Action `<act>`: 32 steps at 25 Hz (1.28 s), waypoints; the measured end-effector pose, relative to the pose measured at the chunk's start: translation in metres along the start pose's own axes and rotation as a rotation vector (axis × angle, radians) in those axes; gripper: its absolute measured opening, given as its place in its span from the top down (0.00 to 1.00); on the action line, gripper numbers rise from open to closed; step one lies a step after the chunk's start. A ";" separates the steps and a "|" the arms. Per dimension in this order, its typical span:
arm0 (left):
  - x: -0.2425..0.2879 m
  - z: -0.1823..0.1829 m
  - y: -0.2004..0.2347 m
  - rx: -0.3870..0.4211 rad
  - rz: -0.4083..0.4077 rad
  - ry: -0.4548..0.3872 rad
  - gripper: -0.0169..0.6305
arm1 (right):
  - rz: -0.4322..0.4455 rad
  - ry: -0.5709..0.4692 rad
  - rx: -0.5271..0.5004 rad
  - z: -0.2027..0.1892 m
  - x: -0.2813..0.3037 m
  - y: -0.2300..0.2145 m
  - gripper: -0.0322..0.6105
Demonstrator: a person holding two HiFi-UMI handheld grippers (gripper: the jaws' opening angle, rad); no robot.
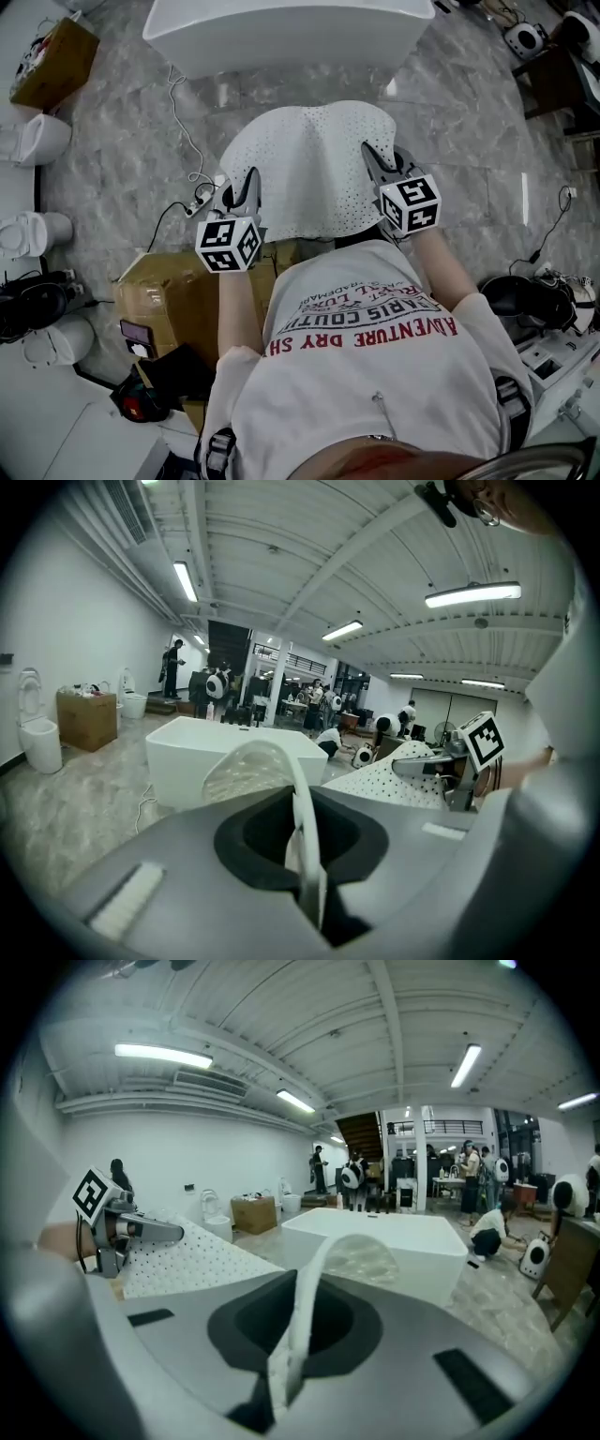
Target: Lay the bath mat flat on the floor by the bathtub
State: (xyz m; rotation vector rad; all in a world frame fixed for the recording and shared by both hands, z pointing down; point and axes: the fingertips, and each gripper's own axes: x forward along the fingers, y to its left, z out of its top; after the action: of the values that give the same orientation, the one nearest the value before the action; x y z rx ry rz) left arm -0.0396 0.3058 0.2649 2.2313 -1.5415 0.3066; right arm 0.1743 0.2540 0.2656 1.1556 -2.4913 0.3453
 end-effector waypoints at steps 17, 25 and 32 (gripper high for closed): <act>0.214 0.083 0.119 -0.098 0.118 0.071 0.95 | 0.093 0.128 0.024 0.056 0.215 -0.163 0.92; 0.301 0.096 0.212 -0.106 0.041 0.149 0.95 | 0.010 0.206 0.068 0.067 0.314 -0.190 0.92; 0.386 0.097 0.305 -0.113 -0.050 0.242 0.95 | -0.095 0.290 0.115 0.068 0.414 -0.207 0.92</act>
State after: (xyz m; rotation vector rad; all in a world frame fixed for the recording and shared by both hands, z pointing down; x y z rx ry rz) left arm -0.1879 -0.1546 0.3966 2.0579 -1.3399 0.4459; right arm 0.0719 -0.1837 0.3950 1.1711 -2.1827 0.5910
